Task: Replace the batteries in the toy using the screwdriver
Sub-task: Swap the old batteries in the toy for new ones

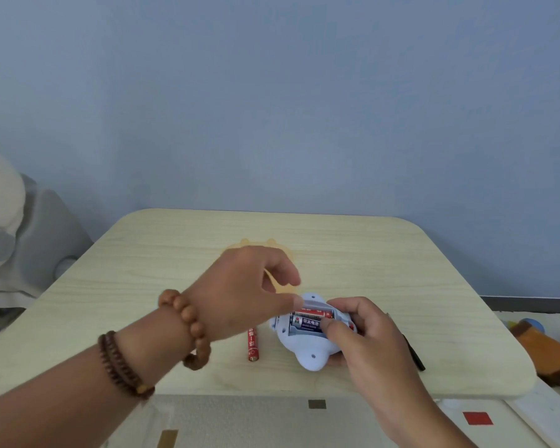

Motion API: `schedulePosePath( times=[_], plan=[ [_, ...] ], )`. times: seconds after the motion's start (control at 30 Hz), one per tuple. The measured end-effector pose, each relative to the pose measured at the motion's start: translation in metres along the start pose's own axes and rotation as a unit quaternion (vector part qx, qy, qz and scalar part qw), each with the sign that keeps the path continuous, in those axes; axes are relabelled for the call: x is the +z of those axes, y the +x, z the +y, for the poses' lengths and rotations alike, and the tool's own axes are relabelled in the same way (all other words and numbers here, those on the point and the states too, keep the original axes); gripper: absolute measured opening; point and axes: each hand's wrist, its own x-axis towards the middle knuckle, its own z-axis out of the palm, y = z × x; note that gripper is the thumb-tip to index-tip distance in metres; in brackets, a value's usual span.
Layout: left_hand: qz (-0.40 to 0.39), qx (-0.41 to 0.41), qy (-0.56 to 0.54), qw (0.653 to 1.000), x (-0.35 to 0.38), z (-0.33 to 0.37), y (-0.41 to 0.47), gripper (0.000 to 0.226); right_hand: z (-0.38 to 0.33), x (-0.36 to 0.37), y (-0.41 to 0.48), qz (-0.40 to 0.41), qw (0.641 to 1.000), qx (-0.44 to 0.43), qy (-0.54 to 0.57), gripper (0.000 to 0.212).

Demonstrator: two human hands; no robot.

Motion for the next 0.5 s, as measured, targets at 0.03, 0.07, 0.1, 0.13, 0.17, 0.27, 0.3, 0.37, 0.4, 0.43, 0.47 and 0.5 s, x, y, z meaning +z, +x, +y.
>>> schedulePosePath(
  times=[0.03, 0.07, 0.1, 0.13, 0.17, 0.27, 0.3, 0.37, 0.4, 0.43, 0.47, 0.5],
  plan=[
    [-0.012, -0.024, 0.007, 1.000, -0.002, -0.001, -0.001, 0.021, 0.000, 0.000, 0.000, -0.001, 1.000, -0.002, 0.001, 0.015],
    [-0.028, -0.048, 0.013, 0.998, -0.001, -0.002, -0.002, 0.025, 0.000, 0.000, 0.000, -0.002, 1.000, -0.003, 0.002, 0.016],
    [-0.045, -0.068, 0.019, 0.996, 0.001, -0.003, -0.003, 0.027, 0.000, -0.001, 0.000, -0.003, 1.000, -0.004, 0.003, 0.016],
    [-0.060, -0.084, 0.023, 0.994, 0.004, -0.002, -0.003, 0.028, -0.001, -0.001, -0.001, -0.004, 1.000, -0.005, 0.003, 0.017],
    [-0.070, -0.098, 0.024, 0.992, 0.008, -0.001, -0.003, 0.028, -0.001, -0.001, -0.001, -0.004, 1.000, -0.004, 0.000, 0.017],
    [-0.085, -0.138, 0.010, 0.987, 0.016, 0.002, 0.001, 0.024, -0.001, -0.002, -0.001, -0.008, 1.000, -0.001, -0.008, 0.017],
    [-0.085, -0.153, -0.005, 0.985, 0.018, 0.002, 0.003, 0.023, -0.001, -0.002, -0.001, -0.010, 1.000, -0.001, -0.011, 0.017],
    [-0.088, -0.181, -0.058, 0.978, 0.020, 0.003, 0.006, 0.023, 0.000, -0.004, 0.000, -0.015, 1.000, -0.002, -0.014, 0.016],
    [-0.092, -0.193, -0.082, 0.973, 0.020, 0.002, 0.007, 0.023, 0.000, -0.004, 0.000, -0.020, 1.000, -0.002, -0.012, 0.016],
    [-0.096, -0.203, -0.103, 0.969, 0.020, 0.002, 0.007, 0.023, 0.000, -0.005, 0.000, -0.024, 1.000, -0.003, -0.011, 0.015],
    [-0.099, -0.212, -0.122, 0.965, 0.020, 0.001, 0.007, 0.024, 0.000, -0.005, 0.001, -0.027, 1.000, -0.003, -0.011, 0.015],
    [-0.101, -0.219, -0.137, 0.961, 0.020, 0.000, 0.008, 0.025, 0.000, -0.006, 0.001, -0.028, 0.999, -0.004, -0.014, 0.015]
  ],
)
